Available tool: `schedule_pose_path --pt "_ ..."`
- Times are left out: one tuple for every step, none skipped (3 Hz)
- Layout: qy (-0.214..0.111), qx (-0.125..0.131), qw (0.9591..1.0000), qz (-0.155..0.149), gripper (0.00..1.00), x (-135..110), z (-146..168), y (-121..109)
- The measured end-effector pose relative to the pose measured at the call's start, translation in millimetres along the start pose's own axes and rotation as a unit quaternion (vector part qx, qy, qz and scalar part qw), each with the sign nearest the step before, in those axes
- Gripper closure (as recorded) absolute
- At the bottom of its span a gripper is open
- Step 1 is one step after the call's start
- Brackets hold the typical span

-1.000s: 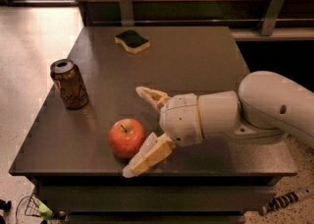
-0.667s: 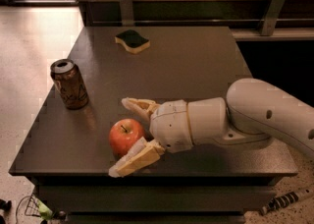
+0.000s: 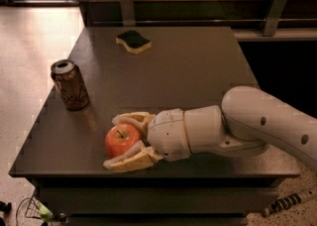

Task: Move apple near sponge

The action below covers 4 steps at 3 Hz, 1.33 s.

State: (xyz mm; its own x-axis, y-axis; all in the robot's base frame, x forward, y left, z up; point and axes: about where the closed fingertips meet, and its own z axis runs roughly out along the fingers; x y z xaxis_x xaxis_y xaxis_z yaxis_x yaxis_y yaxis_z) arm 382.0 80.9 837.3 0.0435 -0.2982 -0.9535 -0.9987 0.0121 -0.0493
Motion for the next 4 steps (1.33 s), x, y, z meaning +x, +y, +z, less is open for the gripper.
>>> schedule_pose_path --pt "0.001 -0.002 1.0 -0.002 0.94 -1.6 1.8 1.4" --pt "0.001 -0.003 1.0 -0.003 1.0 -2.2 2.5 2.0" --pt "0.011 -0.013 0.9998 0.009 1.0 -10.1 -5.7 -29.6" --pt "0.016 -0.021 0.9995 0.02 1.0 -17.8 -22.7 -84.5"
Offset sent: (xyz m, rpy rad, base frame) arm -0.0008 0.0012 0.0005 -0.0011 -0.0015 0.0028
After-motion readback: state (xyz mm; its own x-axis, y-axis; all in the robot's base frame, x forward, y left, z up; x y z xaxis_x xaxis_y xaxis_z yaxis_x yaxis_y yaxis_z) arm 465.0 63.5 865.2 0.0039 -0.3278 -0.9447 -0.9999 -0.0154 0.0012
